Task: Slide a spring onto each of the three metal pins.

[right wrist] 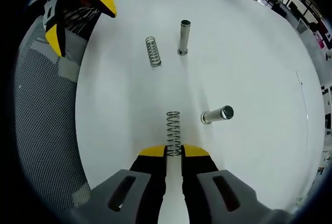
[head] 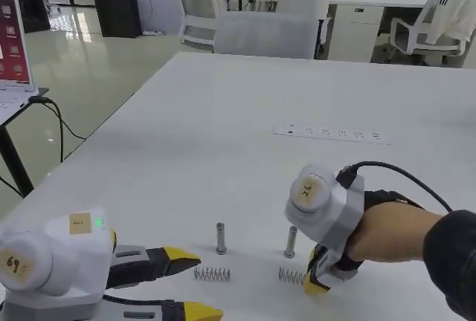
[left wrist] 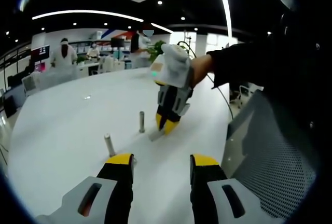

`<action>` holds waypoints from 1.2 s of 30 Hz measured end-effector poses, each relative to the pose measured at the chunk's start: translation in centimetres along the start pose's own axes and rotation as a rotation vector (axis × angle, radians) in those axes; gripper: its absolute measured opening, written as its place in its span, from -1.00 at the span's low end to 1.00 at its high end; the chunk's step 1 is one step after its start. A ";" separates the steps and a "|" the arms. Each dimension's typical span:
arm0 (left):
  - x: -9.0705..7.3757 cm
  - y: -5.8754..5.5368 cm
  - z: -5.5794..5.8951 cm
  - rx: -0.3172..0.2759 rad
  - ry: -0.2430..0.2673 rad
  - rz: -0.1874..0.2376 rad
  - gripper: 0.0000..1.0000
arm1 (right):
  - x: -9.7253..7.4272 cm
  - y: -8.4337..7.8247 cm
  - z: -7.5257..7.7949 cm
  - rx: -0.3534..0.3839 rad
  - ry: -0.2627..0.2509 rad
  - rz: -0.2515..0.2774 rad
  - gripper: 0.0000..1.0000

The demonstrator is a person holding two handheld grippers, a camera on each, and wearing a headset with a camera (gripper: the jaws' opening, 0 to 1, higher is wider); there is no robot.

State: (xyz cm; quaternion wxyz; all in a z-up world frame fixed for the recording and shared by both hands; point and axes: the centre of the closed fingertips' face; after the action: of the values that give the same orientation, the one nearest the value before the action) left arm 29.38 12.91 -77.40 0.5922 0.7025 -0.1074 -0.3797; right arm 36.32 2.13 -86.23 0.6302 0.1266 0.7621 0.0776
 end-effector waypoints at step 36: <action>1.9 2.7 2.7 0.084 -0.124 0.023 -0.50 | -5.6 4.9 -7.3 -0.190 0.111 0.066 -0.85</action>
State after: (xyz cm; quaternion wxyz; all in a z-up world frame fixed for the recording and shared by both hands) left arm 29.66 9.02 -75.75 0.5587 0.7005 -0.1677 -0.4110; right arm 30.62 5.51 -78.20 0.5934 0.0869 0.7803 0.1772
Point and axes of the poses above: the centre of the closed fingertips' face, and the gripper's own axes: x roughly forward along the fingers, z roughly to its right, y roughly out of its top, and after that the axes turned 12 degrees about y, right-handed
